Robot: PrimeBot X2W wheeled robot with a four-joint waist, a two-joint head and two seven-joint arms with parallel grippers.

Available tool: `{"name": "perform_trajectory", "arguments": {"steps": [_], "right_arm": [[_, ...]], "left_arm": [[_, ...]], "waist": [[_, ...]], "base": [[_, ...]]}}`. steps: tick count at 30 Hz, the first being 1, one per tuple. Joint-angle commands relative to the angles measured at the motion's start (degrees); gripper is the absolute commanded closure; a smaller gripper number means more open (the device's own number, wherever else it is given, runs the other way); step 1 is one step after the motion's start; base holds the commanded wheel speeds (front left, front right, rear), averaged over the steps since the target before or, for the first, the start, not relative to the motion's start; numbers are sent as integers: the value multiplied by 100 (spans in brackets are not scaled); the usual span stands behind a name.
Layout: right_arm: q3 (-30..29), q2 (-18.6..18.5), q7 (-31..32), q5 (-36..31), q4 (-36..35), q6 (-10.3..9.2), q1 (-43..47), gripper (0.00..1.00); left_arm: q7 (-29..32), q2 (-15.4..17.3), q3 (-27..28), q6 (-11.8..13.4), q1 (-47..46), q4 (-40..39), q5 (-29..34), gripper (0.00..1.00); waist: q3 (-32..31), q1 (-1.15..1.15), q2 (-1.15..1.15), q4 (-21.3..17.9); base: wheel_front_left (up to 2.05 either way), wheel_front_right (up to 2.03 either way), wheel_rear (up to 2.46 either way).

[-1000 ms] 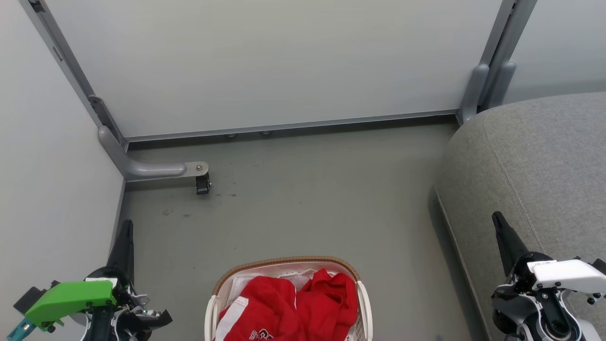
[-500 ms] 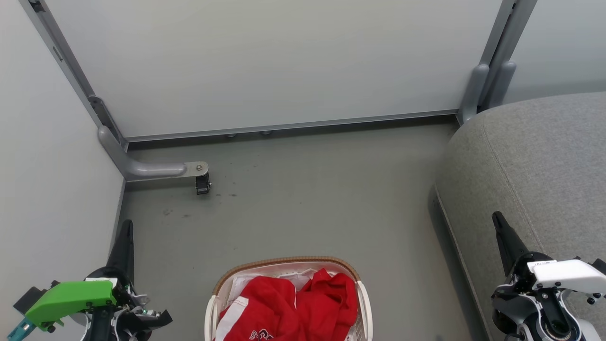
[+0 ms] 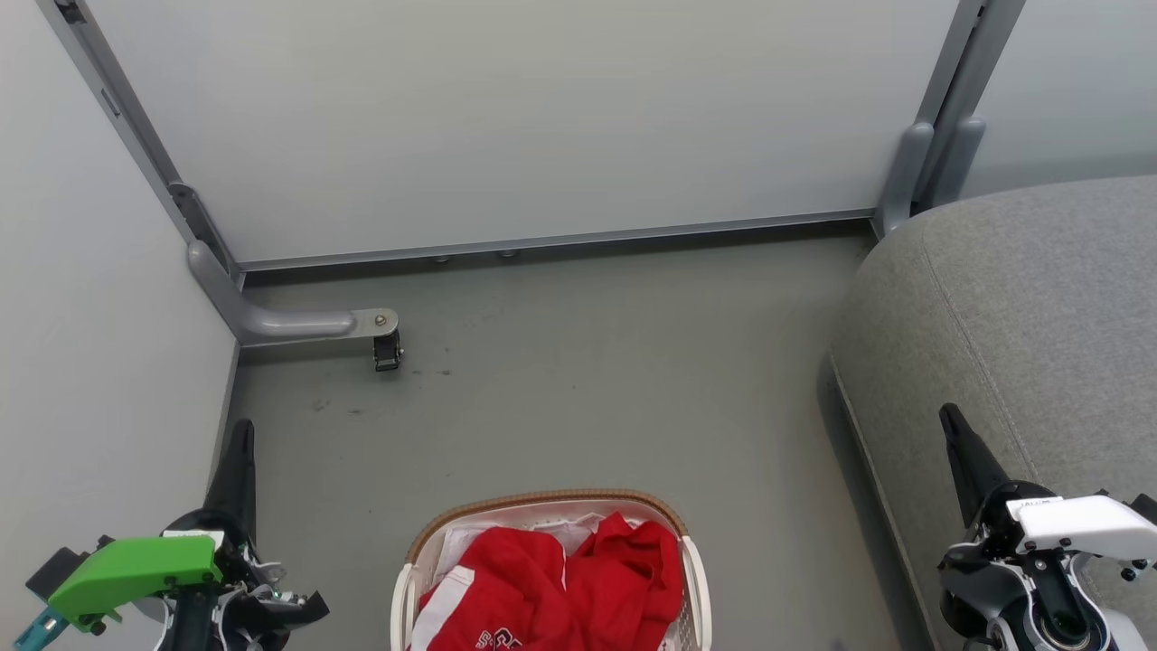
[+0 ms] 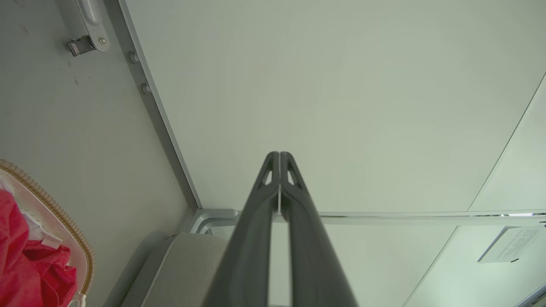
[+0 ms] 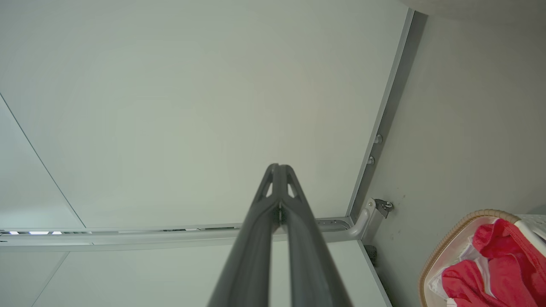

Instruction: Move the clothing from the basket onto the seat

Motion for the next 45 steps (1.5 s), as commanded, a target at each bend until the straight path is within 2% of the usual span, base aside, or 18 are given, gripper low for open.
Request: {"name": "perform_trajectory", "arguments": {"steps": [1, 6, 17, 22, 30, 45], "right_arm": [[1, 0, -1, 0, 0, 0, 0, 0], [24, 79, -5, -1, 235, -1, 177, 0], [169, 63, -325, -226, 167, -1, 273, 0], [139, 55, -459, -490, 126, -1, 294, 0], [42, 46, -653, -1327, -92, -1, 331, 0], [87, 29, -981, -3167, -501, 0, 465, 0]], "left_arm": [[-1, 0, -1, 0, 0, 0, 0, 0], [-5, -47, -35, 0, 157, 234, 1, 0], [-324, -38, -330, 1, 306, -5, 243, 0], [-458, -34, -433, 1, 340, -137, 556, 0], [-650, -28, -526, 42, 344, -342, 1340, 0], [-975, -18, -819, 360, 450, -644, 3145, 0]], "waist": [[0, 0, 0, 0], [0, 0, 0, 0], [-20, 0, 0, 3], [-26, 0, 0, 8], [-33, 0, 0, 17], [-51, 0, 0, 42]], "base": [[0, 0, 0], [0, 0, 0], [0, 0, 0], [0, 0, 0], [0, 0, 0], [0, 0, 0]]}}
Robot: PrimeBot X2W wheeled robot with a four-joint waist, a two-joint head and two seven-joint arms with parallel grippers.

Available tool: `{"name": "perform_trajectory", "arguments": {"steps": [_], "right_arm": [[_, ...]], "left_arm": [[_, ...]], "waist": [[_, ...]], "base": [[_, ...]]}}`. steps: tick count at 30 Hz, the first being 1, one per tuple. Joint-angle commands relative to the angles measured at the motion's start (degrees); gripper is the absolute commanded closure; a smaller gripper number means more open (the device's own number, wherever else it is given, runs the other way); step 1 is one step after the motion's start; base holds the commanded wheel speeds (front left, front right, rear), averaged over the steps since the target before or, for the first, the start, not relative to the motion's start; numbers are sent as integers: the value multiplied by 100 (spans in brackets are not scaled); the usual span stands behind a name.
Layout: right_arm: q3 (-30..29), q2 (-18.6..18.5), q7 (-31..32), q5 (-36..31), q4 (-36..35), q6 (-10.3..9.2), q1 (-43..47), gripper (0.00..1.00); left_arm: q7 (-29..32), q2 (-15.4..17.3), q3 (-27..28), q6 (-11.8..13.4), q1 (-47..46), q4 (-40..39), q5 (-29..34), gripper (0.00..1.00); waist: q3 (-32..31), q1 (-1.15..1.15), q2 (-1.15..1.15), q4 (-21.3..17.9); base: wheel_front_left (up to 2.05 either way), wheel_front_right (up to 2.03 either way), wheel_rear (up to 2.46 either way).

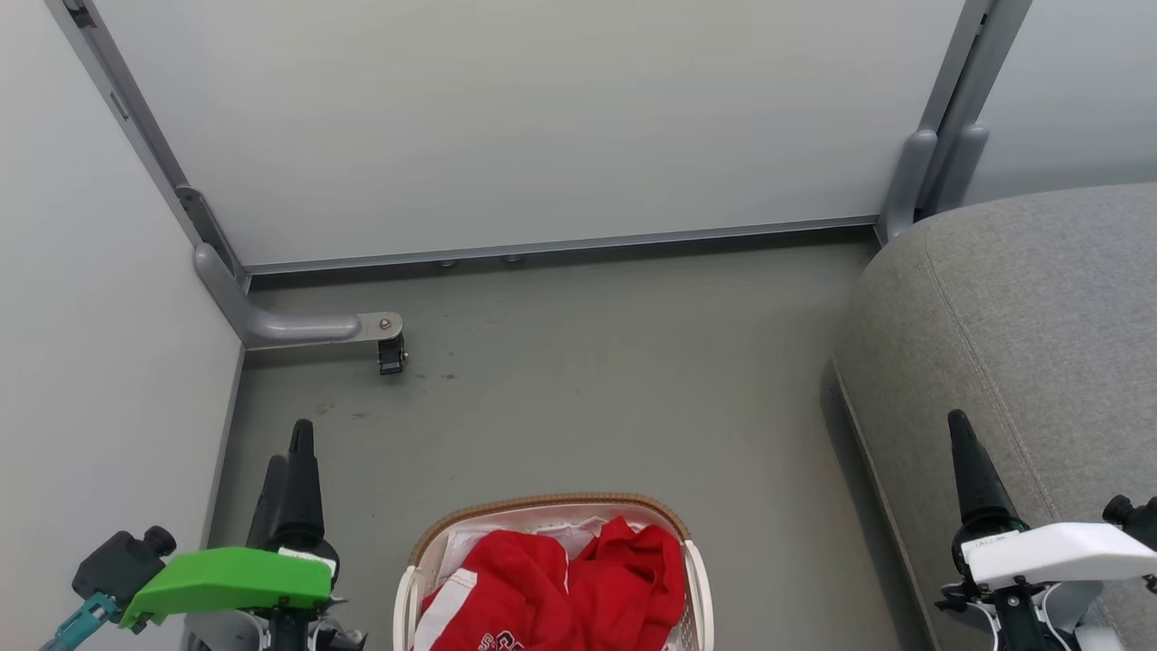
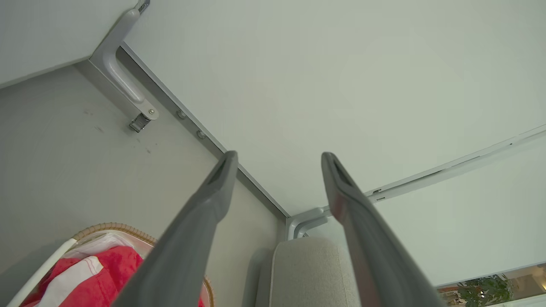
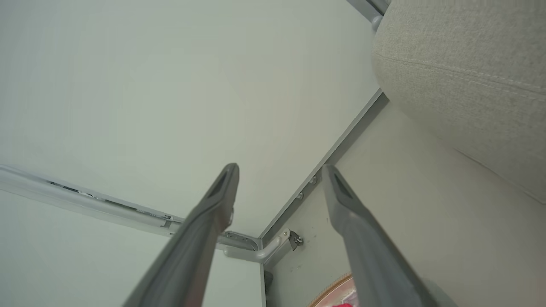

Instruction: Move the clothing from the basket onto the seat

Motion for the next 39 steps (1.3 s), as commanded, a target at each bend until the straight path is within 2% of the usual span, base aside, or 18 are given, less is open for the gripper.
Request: {"name": "perform_trajectory", "arguments": {"steps": [1, 8, 21, 39], "right_arm": [[16, -52, -70, -283, -121, 2, 36, 0], [59, -57, -210, -1134, -225, 2, 88, 0], [69, -68, -429, -2129, -300, 3, 187, 0], [162, -81, -707, -3424, -357, 2, 313, 0]], "left_arm": [[-54, 37, -35, 43, 19, -111, 282, 0], [-195, 41, -182, 136, 67, -118, 1037, 0], [-412, 48, -351, 269, 173, -31, 2294, 0], [-690, 58, -458, 393, 321, 154, 3417, 0]], "waist": [[-2, 0, 0, 2], [-10, 0, 0, 4], [-33, 0, 0, 9], [-77, 0, 0, 10]], "base": [[0, 0, 0], [0, 0, 0], [0, 0, 0], [0, 0, 0]]}}
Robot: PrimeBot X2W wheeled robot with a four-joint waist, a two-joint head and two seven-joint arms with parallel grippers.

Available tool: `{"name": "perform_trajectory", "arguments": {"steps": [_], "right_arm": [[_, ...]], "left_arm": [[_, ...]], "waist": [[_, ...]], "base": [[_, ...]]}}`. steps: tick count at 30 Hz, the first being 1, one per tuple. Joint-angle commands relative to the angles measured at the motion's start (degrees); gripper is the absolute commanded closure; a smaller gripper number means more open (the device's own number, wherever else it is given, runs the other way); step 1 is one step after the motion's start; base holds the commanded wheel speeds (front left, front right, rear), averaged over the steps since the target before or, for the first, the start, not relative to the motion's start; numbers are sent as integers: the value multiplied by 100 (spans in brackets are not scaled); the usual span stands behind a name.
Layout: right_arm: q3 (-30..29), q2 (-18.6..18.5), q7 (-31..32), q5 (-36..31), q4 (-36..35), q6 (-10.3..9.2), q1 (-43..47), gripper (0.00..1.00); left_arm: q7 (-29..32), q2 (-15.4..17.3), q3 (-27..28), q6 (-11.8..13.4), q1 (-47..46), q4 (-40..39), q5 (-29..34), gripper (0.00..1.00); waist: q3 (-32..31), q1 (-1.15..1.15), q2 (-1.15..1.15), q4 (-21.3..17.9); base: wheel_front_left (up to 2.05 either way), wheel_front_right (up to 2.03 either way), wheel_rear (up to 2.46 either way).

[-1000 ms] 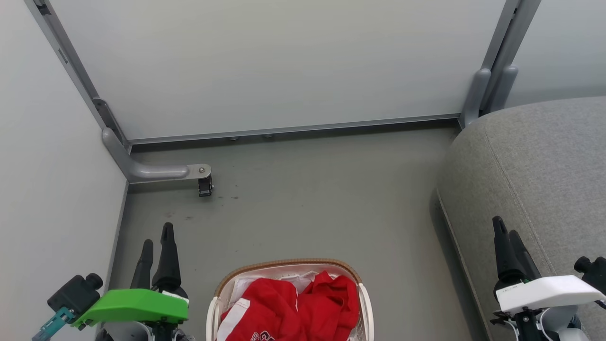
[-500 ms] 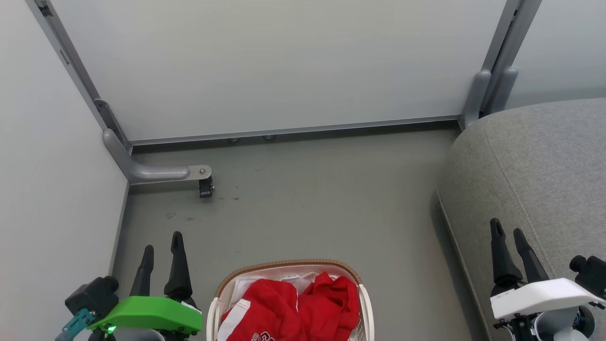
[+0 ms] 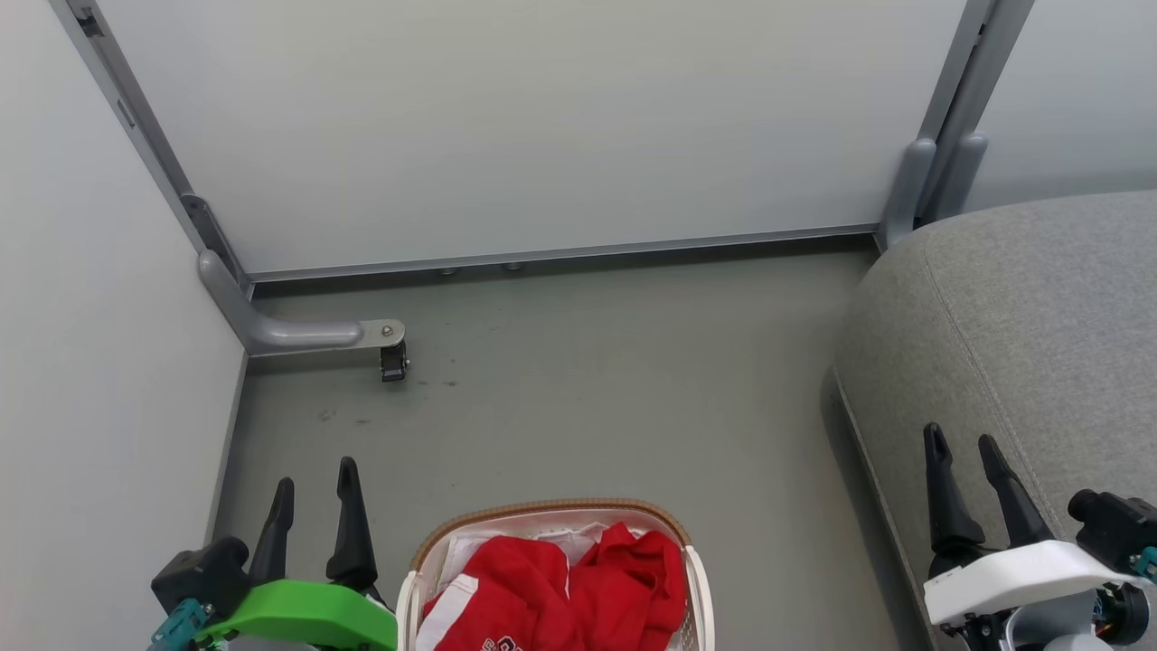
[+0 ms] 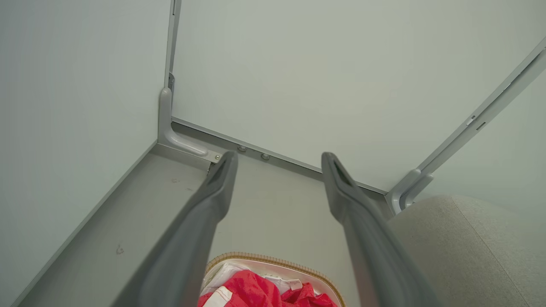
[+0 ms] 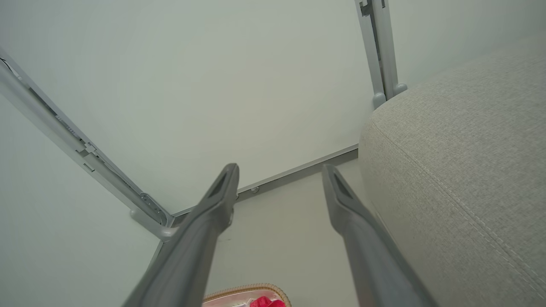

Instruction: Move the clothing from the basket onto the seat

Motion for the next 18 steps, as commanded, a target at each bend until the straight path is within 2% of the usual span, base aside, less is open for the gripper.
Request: {"name": "perform_trajectory", "arguments": {"steps": [1, 18], "right_arm": [[9, -41, -64, -160, -80, 1, 57, 0], [114, -49, -283, -1013, -73, 2, 191, 0]], "left_arm": [[-56, 43, -23, 31, 51, -23, 164, 0], [-272, 50, -65, 109, 187, 158, 902, 0]], "waist": [[-5, 0, 0, 3], [-47, 0, 0, 38]], "base": [[0, 0, 0], [0, 0, 0]]}}
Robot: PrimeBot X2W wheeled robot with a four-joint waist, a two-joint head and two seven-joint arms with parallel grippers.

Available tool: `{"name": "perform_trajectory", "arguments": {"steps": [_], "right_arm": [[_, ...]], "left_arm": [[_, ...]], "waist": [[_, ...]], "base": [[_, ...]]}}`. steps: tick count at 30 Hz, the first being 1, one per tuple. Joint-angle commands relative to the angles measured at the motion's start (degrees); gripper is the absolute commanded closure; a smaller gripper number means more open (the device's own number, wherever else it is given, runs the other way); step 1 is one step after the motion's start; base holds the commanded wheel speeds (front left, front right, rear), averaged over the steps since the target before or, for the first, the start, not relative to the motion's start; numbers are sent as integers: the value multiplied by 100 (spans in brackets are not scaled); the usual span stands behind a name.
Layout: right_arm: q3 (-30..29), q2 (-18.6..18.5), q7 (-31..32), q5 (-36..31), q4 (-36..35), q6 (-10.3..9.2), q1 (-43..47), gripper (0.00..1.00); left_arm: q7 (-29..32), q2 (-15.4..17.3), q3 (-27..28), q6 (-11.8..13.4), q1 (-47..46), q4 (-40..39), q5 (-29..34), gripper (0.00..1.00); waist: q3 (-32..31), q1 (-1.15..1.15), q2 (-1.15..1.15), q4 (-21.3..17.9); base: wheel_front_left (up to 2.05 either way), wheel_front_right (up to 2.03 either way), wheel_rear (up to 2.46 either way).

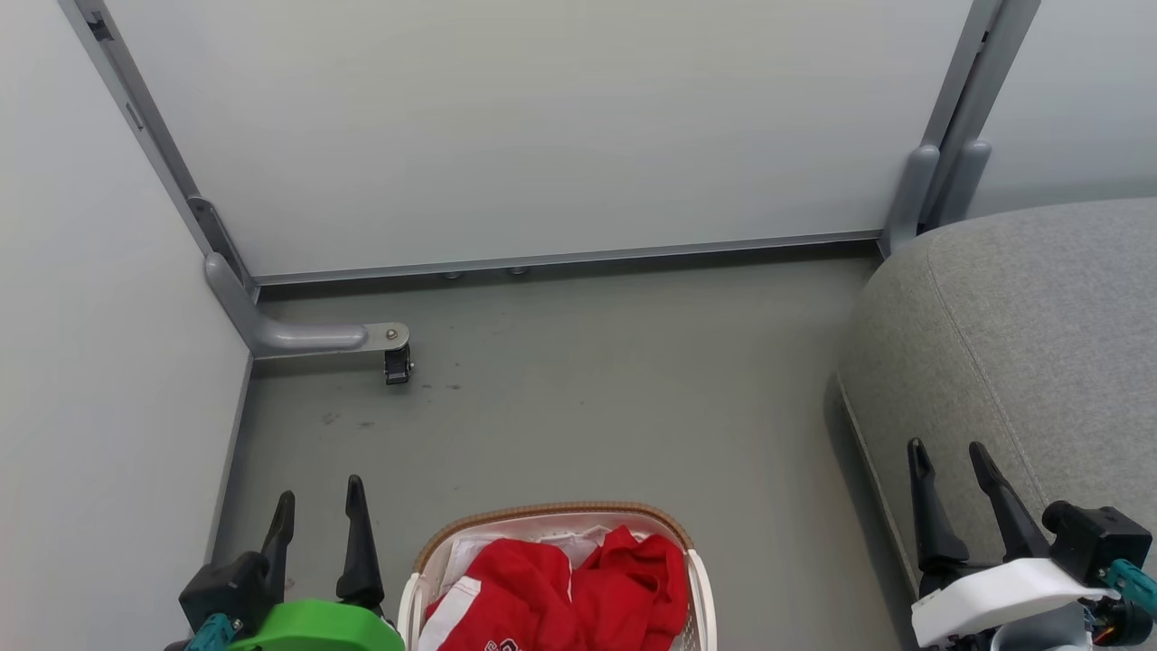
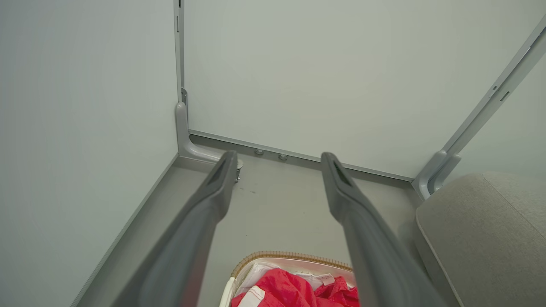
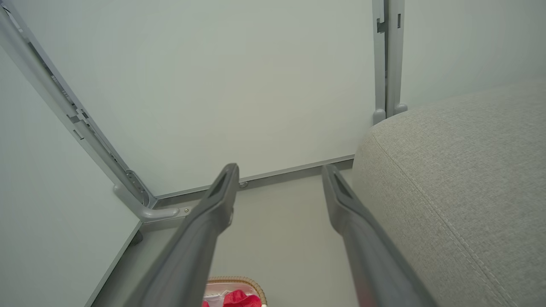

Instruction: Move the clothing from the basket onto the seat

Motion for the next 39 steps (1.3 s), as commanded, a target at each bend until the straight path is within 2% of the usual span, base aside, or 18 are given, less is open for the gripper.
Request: {"name": "perform_trajectory", "arguments": {"steps": [1, 30, 39], "right_arm": [[13, -34, -58, -138, -56, 2, 57, 0], [68, -49, -365, -1307, -103, 1, 172, 0], [47, -49, -364, -1279, -44, 1, 158, 0]], "left_arm": [[-47, 42, -13, 21, 75, -1, 108, 0], [-364, 51, -188, 68, 144, 203, 1077, 0], [-356, 51, -189, 67, 141, 227, 1041, 0]], "waist": [[-1, 0, 0, 1], [-52, 0, 0, 24], [-53, 0, 0, 25]], "base": [[0, 0, 0], [0, 0, 0], [0, 0, 0]]}}
